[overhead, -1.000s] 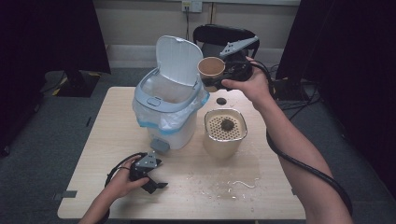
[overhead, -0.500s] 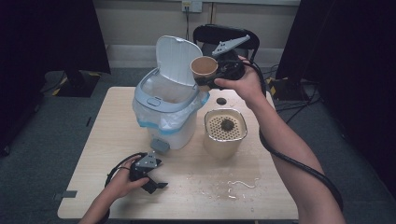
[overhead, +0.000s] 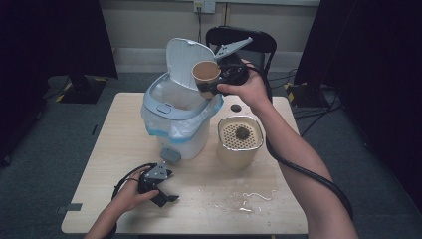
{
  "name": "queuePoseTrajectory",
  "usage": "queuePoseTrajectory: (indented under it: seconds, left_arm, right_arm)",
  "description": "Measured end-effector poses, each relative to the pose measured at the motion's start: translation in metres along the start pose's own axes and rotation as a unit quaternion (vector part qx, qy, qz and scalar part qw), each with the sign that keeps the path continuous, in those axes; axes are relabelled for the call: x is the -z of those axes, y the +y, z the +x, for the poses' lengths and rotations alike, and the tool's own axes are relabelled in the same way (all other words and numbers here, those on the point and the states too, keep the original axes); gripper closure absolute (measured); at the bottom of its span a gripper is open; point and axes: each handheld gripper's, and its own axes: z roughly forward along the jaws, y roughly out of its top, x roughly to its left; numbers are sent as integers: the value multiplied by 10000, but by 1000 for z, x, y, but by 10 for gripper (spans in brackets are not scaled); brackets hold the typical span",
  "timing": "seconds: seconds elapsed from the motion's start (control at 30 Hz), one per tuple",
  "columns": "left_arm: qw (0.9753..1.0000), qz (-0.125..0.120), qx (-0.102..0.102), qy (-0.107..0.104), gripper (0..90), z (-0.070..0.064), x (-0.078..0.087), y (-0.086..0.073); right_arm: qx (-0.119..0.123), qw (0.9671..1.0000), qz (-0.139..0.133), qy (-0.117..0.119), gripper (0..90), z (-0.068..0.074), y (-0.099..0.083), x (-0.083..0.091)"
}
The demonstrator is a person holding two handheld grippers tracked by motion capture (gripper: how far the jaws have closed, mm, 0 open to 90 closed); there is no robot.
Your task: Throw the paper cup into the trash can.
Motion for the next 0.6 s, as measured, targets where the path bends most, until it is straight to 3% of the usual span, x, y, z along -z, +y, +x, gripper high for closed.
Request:
queuePoseTrajectory:
  seconds: [0.6]
  left_arm:
    - [10000, 17, 0, -3, 40, 0, 0, 0]
  right_arm:
    - [-25, 9999, -16, 117, 349, 4, 1, -33]
